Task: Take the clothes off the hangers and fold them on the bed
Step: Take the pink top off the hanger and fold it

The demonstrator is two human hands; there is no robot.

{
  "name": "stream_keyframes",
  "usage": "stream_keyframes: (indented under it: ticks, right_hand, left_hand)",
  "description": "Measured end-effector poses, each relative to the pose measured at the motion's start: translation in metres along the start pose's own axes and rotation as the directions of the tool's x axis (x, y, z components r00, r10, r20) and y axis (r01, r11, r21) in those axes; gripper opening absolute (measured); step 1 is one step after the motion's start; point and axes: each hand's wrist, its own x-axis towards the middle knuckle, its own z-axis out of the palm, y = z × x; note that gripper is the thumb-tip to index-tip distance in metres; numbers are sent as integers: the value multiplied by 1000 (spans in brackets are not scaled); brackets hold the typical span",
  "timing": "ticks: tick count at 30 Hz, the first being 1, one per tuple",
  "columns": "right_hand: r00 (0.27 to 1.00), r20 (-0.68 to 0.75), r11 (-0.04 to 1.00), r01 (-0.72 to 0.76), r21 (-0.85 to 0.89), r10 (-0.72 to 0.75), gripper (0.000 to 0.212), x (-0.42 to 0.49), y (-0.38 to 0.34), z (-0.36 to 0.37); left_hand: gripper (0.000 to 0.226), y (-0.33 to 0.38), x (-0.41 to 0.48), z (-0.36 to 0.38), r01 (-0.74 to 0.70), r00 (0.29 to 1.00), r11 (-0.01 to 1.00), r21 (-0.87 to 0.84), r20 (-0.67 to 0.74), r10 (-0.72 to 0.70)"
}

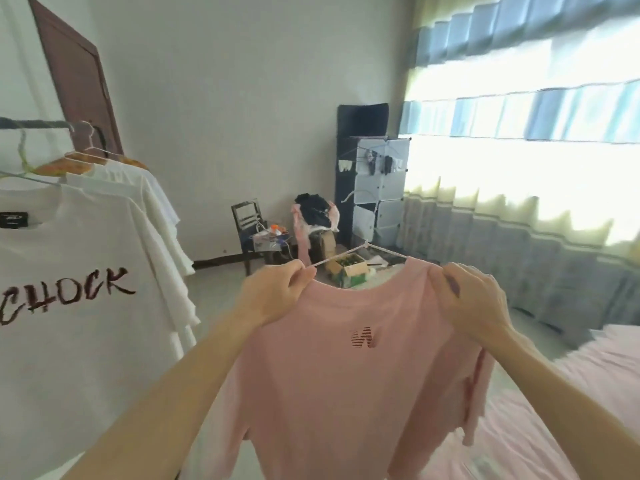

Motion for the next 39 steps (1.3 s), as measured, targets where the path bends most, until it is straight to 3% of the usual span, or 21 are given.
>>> stream_keyframes:
  ticks: [5,12,20,23,25,27,29,31,35,37,39]
  right_hand:
    - [991,-92,987,-108,-118,98,49,-44,86,-103]
    - [957,-238,915,-238,-326,164,45,-115,158,-242]
    - [894,-354,760,-426,-490,273,44,-179,228,-350]
    - [818,-524,655,-533,-536,237,37,-192,251,-379]
    - [738,-532,598,-662,-452,415,42,-192,256,-388]
    - [666,-325,613,-746,-262,672,56,-189,252,-390]
    - [619,-156,600,-785,-158,769,76,-184,243,-391]
    - [569,-108,560,-822,-107,815,84,-176,235,-395]
    - [455,-29,447,-859,251,890,47,-161,252,-394]
    - [386,-21,367,-857,362,922,21,-155,266,-391]
    - [402,-23,380,-845,377,915,7,-147,276,-391]
  left_hand:
    - [43,106,18,56,-207,977,972,-114,-72,200]
    - [52,262,24,125,-378,926,894,-241,-97,366]
    - [62,400,12,175,-419,881,790,-447,10,473]
    - [62,452,6,180,-403,882,775,-486,21,472]
    - [61,487,-4,182,-384,897,802,-457,19,441]
    - [60,519,-21,186,-371,898,817,-441,53,437]
    - [56,546,-39,195,-375,877,817,-438,117,466]
    - [47,564,-55,205,-411,845,810,-419,157,511]
    - [34,583,-71,219,-475,764,769,-428,233,602]
    - [27,586,-75,219,-444,682,722,-531,322,656]
    - [25,589,-78,214,-398,557,648,-650,390,733]
